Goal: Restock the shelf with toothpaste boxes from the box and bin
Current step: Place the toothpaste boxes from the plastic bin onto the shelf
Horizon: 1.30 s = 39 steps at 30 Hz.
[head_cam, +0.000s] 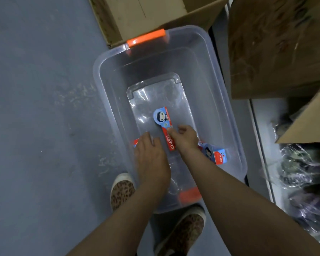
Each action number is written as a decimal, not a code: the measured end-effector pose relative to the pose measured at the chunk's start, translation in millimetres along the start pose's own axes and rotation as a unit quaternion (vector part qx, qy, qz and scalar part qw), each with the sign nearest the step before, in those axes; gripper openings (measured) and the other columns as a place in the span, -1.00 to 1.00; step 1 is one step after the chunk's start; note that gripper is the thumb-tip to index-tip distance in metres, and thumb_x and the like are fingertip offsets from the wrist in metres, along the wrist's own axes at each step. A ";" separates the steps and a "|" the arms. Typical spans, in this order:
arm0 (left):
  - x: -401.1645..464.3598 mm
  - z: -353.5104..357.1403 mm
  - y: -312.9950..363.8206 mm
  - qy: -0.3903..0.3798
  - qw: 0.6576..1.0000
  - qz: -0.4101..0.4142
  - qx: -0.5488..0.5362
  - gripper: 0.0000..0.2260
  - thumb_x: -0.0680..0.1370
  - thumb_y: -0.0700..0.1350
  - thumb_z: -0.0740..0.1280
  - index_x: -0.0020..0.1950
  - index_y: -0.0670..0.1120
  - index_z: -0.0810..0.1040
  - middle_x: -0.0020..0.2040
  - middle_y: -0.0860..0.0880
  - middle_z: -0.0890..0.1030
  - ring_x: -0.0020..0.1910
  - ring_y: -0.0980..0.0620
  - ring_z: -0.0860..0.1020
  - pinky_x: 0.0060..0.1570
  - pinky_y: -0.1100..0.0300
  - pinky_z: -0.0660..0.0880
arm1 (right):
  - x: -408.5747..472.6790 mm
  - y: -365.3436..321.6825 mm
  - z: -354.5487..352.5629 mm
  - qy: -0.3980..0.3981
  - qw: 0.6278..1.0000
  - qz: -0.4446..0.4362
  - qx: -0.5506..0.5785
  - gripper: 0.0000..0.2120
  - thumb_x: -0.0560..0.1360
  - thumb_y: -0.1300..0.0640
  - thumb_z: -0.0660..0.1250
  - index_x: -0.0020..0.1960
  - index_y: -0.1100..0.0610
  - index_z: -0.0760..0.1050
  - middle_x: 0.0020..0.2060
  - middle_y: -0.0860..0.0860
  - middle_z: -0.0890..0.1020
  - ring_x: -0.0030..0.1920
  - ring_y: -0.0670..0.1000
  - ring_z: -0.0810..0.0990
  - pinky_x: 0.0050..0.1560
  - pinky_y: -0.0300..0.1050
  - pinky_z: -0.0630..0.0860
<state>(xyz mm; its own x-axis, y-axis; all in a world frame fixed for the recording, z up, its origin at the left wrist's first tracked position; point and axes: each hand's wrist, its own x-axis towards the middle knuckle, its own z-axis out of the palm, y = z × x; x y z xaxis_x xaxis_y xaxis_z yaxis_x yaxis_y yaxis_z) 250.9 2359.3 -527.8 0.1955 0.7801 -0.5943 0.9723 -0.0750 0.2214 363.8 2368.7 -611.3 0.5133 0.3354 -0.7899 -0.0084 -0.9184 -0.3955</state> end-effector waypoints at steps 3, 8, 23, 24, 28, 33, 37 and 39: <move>9.2 -0.9 -1.0 -0.008 0.999 -0.004 0.040 -0.41 0.47 -0.12 0.43 0.46 -0.13 0.32 0.56 -0.21 0.17 0.50 -0.21 0.21 0.47 -0.03 0.15 | 11.5 -2.2 9.3 -0.001 0.999 -0.022 -0.032 -0.32 0.33 -0.09 0.61 0.34 0.12 0.50 0.23 0.07 0.62 0.20 0.07 0.60 0.22 -0.07 0.52; 12.8 -9.1 -0.4 -0.061 0.991 0.013 0.117 -0.43 0.53 -0.11 0.34 0.50 -0.14 0.23 0.53 -0.21 0.15 0.47 -0.20 0.19 0.42 0.00 0.15 | 18.6 -2.6 12.2 0.013 0.992 -0.037 -0.117 -0.57 0.32 -0.04 0.62 0.08 0.09 0.56 0.03 0.03 0.68 -0.03 0.05 0.63 -0.11 -0.16 0.51; 32.5 -16.5 -15.4 -0.097 0.994 0.017 -0.045 -0.62 0.40 0.17 0.50 0.10 0.00 0.55 0.08 -0.09 0.57 0.14 -0.13 0.46 0.04 0.15 0.27 | 15.7 20.5 3.6 -0.003 0.995 -0.017 -0.096 -0.40 0.32 -0.17 0.60 0.19 0.14 0.51 0.11 0.07 0.65 -0.01 0.05 0.59 -0.08 -0.17 0.42; 35.9 -15.7 -17.0 -0.088 0.992 0.010 -0.084 -0.63 0.37 0.19 0.52 0.01 0.02 0.54 0.04 -0.08 0.59 0.11 -0.12 0.48 -0.03 0.17 0.25 | 16.2 22.1 4.2 0.001 0.995 -0.018 -0.093 -0.42 0.31 -0.17 0.60 0.15 0.13 0.52 0.08 0.07 0.67 -0.04 0.04 0.59 -0.09 -0.16 0.47; 43.9 -21.1 -17.8 -0.064 0.978 -0.028 -0.199 -0.63 0.35 0.15 0.57 -0.03 -0.06 0.60 -0.03 -0.10 0.63 0.03 -0.09 0.55 0.01 0.09 0.43 | 19.9 22.4 2.1 -0.005 0.994 -0.010 -0.111 -0.46 0.29 -0.21 0.59 0.08 0.09 0.53 -0.02 0.03 0.67 -0.05 0.07 0.65 -0.07 -0.08 0.58; 50.1 -24.7 -18.7 -0.057 0.965 -0.059 -0.251 -0.65 0.35 0.11 0.59 -0.05 -0.08 0.61 -0.06 -0.09 0.65 -0.01 -0.08 0.59 0.02 0.03 0.53 | 20.9 17.6 -1.8 -0.011 0.988 -0.043 -0.151 -0.59 0.31 -0.22 0.56 -0.02 0.05 0.64 -0.13 0.00 0.71 -0.15 0.00 0.67 -0.19 -0.15 0.54; 47.0 -26.6 -18.2 -0.059 0.959 -0.065 -0.270 -0.67 0.33 0.09 0.61 -0.06 -0.04 0.61 -0.05 -0.07 0.65 -0.03 -0.05 0.60 0.01 0.06 0.55 | 17.1 13.0 -2.6 0.030 0.992 -0.058 -0.104 -0.64 0.36 -0.20 0.52 -0.09 0.08 0.65 -0.17 0.01 0.71 -0.17 0.00 0.65 -0.18 -0.17 0.51; 42.4 -29.8 -16.7 -0.071 0.950 -0.073 -0.296 -0.68 0.34 0.04 0.62 -0.05 -0.05 0.61 -0.06 -0.06 0.64 -0.05 -0.05 0.62 0.00 0.03 0.58 | 13.9 9.4 -4.4 0.035 0.994 -0.070 -0.074 -0.65 0.38 -0.20 0.51 -0.09 0.07 0.63 -0.18 -0.01 0.70 -0.18 -0.03 0.65 -0.21 -0.18 0.50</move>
<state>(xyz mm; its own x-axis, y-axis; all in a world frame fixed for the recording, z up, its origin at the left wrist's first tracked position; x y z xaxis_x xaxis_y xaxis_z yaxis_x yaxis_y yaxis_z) 239.1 2412.1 -533.6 0.1206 0.6614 -0.7403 0.7559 0.4222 0.5004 374.6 2363.8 -624.0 0.5598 0.4511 -0.6950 0.1908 -0.8865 -0.4217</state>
